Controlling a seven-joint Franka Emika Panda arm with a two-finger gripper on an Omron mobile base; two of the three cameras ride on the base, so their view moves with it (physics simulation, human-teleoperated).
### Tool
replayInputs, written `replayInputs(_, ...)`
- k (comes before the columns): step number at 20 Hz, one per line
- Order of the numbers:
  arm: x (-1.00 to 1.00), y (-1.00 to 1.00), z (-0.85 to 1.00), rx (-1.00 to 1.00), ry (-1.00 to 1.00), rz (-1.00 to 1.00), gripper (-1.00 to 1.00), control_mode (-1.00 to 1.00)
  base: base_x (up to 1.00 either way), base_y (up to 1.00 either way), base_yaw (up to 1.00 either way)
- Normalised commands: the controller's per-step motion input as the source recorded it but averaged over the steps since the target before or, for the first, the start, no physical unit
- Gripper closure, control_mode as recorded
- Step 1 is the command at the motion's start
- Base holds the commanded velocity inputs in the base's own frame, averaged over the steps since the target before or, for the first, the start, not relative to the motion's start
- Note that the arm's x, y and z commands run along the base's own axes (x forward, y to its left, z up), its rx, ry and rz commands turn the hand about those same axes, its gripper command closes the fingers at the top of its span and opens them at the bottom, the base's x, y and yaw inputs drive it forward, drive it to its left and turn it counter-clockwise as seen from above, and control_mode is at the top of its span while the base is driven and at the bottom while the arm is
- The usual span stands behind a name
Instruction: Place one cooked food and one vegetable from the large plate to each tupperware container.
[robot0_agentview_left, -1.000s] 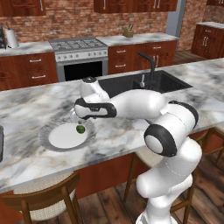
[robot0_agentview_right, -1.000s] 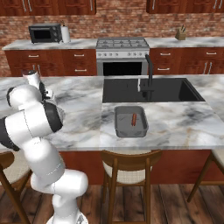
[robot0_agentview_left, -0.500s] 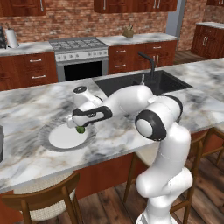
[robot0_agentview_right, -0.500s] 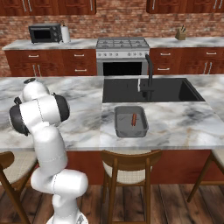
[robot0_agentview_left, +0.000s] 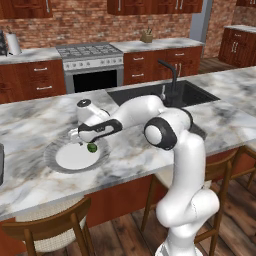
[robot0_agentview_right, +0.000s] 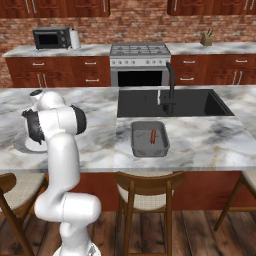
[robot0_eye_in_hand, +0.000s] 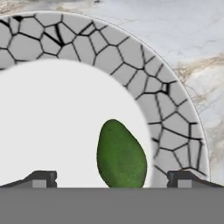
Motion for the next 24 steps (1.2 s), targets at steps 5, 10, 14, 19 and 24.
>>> replayInputs(5,0.16,0.05,-0.26,0.0,0.1,-0.01,-1.0,-1.0,0.0,0.0,0.0)
replayInputs(10,-0.09,-0.17,-0.15,0.0,0.1,-0.03,-1.0,-1.0,0.0,0.0,0.0)
replayInputs(14,-0.03,-0.59,-0.01,0.01,0.0,-0.01,-1.0,-1.0,0.0,0.0,0.0)
replayInputs(19,-0.36,-0.3,0.04,0.02,-0.02,0.0,-1.0,-1.0,0.0,0.0,0.0)
replayInputs(24,-0.18,0.02,-0.02,0.01,-0.05,0.0,-1.0,-1.0,0.0,0.0,0.0)
